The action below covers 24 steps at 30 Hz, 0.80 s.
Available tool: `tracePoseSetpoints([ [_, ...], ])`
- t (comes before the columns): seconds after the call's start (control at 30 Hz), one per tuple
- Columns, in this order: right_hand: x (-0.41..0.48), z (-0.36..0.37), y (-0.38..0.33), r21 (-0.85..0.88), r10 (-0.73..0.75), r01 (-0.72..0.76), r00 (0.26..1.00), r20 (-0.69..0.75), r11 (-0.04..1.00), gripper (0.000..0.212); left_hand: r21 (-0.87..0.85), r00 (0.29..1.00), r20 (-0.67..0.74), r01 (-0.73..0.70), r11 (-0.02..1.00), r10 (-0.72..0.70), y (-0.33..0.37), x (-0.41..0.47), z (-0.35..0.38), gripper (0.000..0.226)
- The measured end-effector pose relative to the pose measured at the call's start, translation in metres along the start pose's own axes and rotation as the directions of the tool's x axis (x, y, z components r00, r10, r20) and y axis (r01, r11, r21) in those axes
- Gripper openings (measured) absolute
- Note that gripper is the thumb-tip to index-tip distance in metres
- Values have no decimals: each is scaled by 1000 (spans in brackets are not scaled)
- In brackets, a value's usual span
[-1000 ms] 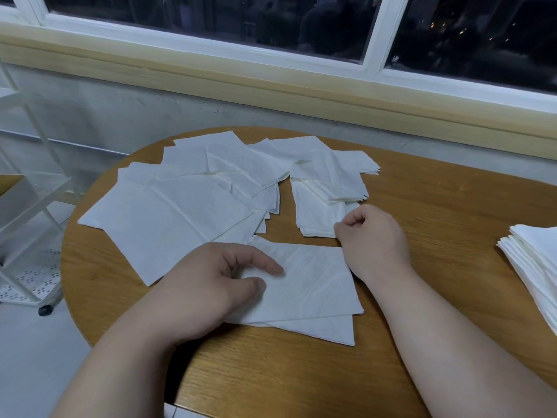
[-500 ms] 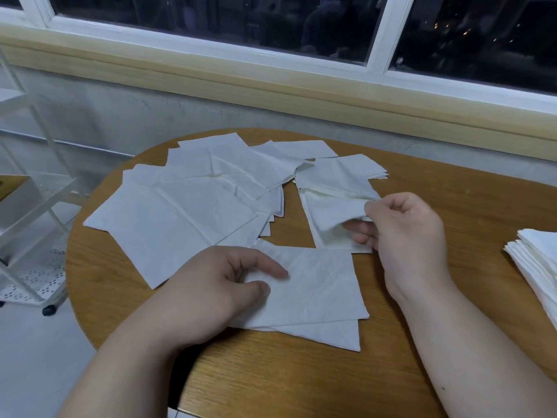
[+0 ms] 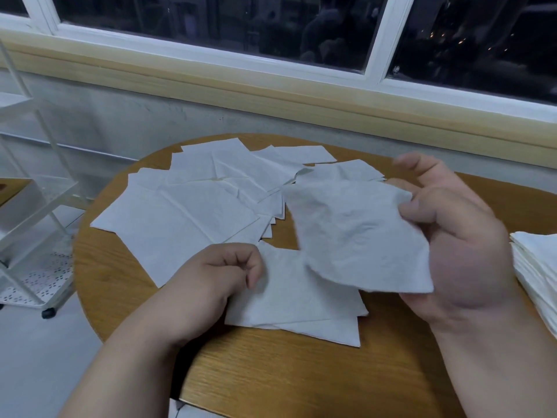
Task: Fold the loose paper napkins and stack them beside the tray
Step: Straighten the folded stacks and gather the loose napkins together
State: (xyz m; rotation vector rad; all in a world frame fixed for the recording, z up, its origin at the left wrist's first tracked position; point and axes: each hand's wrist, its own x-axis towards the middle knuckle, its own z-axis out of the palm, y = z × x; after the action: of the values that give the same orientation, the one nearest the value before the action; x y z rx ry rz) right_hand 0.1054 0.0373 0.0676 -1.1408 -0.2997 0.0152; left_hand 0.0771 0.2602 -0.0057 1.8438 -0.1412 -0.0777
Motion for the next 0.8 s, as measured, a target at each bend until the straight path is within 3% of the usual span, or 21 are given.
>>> tracePoseSetpoints([
  [0.07,-7,8,-9,87,-14,4,994,113,996,45,-53,1000,-7,-30,998,29,0,-3,-2,8],
  [0.13,-9,12,-5,112,2,-17,991,135,994,44,-120,994,-16,-113,986,112,1,-6,-2,25],
  [0.17,-8,10,1,75,37,-44,995,97,996,42,-134,987,-13,-161,978,161,3,-8,-2,33],
  [0.23,-5,3,22,-172,116,-124,992,-58,977,37,-100,975,-4,-220,970,221,6,-11,-2,47],
  [0.3,-4,-5,42,-457,135,-216,970,-204,863,36,-14,982,13,-189,982,189,3,-9,-3,44],
  [0.37,-5,-12,55,-624,141,-274,957,-255,732,38,-83,994,26,-100,992,102,2,-5,-5,16],
  [0.4,-6,-15,59,-692,135,-279,957,-256,665,38,-109,996,23,-86,990,89,3,-4,-6,15],
  [0.57,-5,-26,64,-851,117,-249,968,-220,461,35,-113,994,27,-105,988,109,3,-4,-8,14],
  [0.63,-4,-30,64,-861,143,-246,969,-202,446,38,-93,993,19,-112,989,114,2,-3,-9,12],
  [0.8,-4,-36,63,-847,174,-131,984,-47,516,51,-123,992,38,-114,986,120,-2,-4,-10,10],
])
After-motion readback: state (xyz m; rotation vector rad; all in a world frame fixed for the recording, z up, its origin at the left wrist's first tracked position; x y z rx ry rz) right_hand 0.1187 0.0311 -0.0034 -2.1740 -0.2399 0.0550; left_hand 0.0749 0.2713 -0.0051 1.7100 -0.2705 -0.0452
